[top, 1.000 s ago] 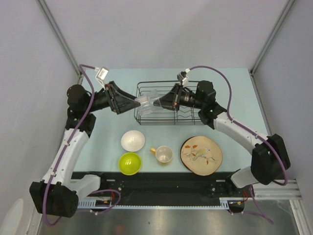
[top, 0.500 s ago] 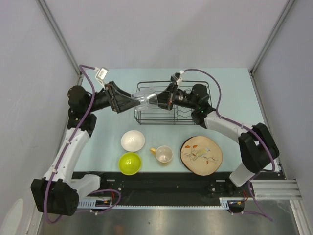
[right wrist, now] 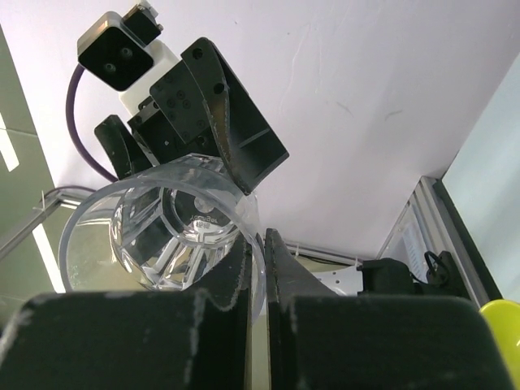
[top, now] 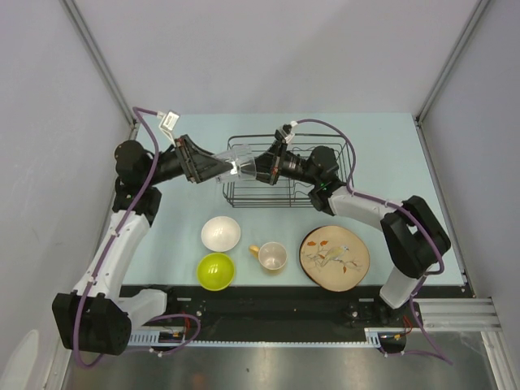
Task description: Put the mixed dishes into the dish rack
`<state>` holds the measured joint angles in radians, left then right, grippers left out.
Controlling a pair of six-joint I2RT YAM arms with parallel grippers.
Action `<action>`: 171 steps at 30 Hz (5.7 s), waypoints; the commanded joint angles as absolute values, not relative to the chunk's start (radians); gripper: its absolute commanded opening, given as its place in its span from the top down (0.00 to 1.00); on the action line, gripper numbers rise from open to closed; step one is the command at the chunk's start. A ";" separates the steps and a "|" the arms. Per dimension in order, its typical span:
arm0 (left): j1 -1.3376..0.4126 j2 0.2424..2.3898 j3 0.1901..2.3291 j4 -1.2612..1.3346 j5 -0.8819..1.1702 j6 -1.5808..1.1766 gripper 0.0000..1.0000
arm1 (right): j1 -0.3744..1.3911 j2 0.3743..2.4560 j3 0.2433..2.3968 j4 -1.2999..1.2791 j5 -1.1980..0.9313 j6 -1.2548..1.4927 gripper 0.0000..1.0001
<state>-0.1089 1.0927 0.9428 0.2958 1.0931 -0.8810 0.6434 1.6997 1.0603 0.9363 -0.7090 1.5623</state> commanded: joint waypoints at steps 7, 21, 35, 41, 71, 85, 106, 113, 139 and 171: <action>-0.133 1.138 1.049 0.125 1.108 -0.747 1.00 | 0.649 1.723 1.071 1.014 -0.681 1.562 0.96; -0.133 1.238 1.276 -0.156 1.037 -0.545 1.00 | 0.497 1.569 1.071 0.421 -0.741 1.221 0.39; -0.261 1.537 1.608 -0.585 0.513 -0.022 1.00 | 0.299 1.211 1.071 -0.112 -0.553 0.876 0.34; -0.380 1.765 1.834 -0.770 0.256 0.149 1.00 | 0.246 1.060 1.068 -0.259 -0.491 0.819 0.34; -0.499 2.117 1.897 -0.727 -0.041 0.390 1.00 | 0.109 0.894 0.934 -0.308 -0.569 0.859 0.34; -0.497 2.099 1.918 -0.713 -0.049 0.382 0.00 | 0.110 0.880 0.876 -0.282 -0.597 0.868 0.30; -0.483 1.790 2.080 -0.940 0.095 0.330 0.00 | 0.566 1.021 0.894 -0.552 -0.296 0.552 0.32; -0.471 1.387 1.673 -0.925 0.201 0.258 0.00 | 0.813 1.124 0.933 -0.633 -0.089 0.522 0.35; -0.405 1.157 1.292 -0.824 0.308 0.195 0.00 | 0.953 1.385 0.988 -0.560 -0.074 0.509 0.42; -0.178 1.164 1.232 -0.646 1.044 0.018 0.00 | 0.511 1.256 0.994 0.055 -0.765 0.989 1.00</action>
<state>-0.2062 1.1610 1.2598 -0.7265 0.7162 0.0868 0.4995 1.2388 0.9710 -0.3107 -0.5030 0.6952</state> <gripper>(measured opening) 0.996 0.111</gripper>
